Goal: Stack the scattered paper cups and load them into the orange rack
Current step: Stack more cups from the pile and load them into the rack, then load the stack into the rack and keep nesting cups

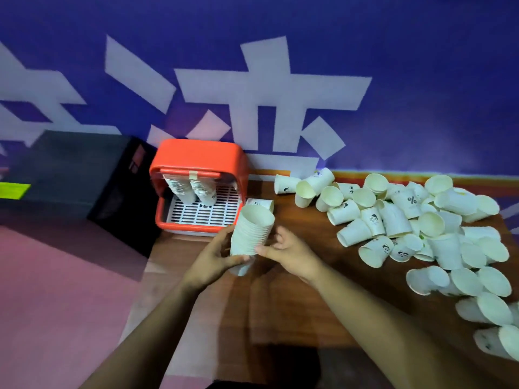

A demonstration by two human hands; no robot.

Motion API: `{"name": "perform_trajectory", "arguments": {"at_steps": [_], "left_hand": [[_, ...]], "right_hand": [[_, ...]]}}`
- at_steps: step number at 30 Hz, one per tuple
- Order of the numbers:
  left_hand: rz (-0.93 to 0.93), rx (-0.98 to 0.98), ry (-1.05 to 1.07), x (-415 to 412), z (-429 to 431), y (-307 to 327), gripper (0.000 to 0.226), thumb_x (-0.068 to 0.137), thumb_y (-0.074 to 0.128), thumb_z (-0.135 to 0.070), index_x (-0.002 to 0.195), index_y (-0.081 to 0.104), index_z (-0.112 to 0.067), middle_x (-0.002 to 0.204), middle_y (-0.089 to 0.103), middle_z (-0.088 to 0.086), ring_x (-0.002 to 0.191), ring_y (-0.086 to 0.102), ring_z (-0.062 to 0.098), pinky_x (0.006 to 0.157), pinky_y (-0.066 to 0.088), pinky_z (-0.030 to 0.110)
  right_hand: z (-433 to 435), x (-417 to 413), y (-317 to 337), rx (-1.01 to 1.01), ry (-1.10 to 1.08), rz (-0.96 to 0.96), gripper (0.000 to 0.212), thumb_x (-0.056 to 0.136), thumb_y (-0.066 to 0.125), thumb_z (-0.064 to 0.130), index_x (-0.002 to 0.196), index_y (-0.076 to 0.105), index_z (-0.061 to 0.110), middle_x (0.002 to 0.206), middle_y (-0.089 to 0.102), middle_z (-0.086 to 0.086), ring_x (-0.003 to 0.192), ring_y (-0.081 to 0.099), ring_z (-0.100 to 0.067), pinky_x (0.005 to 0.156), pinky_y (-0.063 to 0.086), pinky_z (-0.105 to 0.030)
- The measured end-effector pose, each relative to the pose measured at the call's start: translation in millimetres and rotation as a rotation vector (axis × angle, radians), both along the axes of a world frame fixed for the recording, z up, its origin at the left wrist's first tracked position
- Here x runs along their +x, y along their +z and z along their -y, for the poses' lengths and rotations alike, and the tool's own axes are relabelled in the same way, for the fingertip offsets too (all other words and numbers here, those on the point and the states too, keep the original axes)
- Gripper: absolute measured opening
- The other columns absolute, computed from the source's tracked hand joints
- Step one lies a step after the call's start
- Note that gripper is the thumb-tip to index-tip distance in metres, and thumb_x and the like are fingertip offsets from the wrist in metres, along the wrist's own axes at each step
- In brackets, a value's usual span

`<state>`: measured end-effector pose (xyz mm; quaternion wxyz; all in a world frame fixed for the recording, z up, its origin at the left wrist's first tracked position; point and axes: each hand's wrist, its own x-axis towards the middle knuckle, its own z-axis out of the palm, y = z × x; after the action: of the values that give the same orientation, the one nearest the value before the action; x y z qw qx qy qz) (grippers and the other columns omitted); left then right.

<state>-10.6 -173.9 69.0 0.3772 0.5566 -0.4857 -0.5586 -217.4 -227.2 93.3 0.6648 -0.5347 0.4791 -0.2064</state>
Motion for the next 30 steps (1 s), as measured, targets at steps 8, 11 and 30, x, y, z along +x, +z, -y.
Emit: {"name": "perform_trajectory", "arguments": {"at_steps": [8,11,30], "left_hand": [[0.161,-0.048,-0.015,121,39,-20,0.073,0.072,0.087,-0.038,0.136,0.051,-0.032,0.132,0.055,-0.003,0.124,0.054,0.006,0.106,0.048,0.036],[0.250,-0.084,-0.044,145,63,-27,0.074,0.069,0.075,-0.056,0.137,0.048,-0.044,0.123,0.046,-0.008,0.122,0.050,0.007,0.104,0.047,0.029],[0.280,0.059,-0.076,154,137,-101,0.053,0.088,0.073,-0.028,0.137,0.054,-0.024,0.128,0.066,-0.006,0.119,0.061,0.008,0.104,0.050,0.038]], "right_hand": [[27,129,-28,-0.174,-0.094,-0.064,0.072,0.058,0.086,0.039,0.119,0.050,0.051,0.130,0.060,0.014,0.122,0.055,-0.005,0.106,0.046,-0.042],[42,156,-38,-0.198,-0.179,-0.058,0.070,0.057,0.085,0.040,0.111,0.049,0.065,0.126,0.062,0.013,0.118,0.058,-0.009,0.103,0.048,-0.045],[97,185,-110,-0.387,-0.270,-0.522,0.061,0.070,0.085,0.018,0.124,0.056,0.007,0.117,0.064,-0.009,0.108,0.060,-0.021,0.088,0.047,-0.020]]}}
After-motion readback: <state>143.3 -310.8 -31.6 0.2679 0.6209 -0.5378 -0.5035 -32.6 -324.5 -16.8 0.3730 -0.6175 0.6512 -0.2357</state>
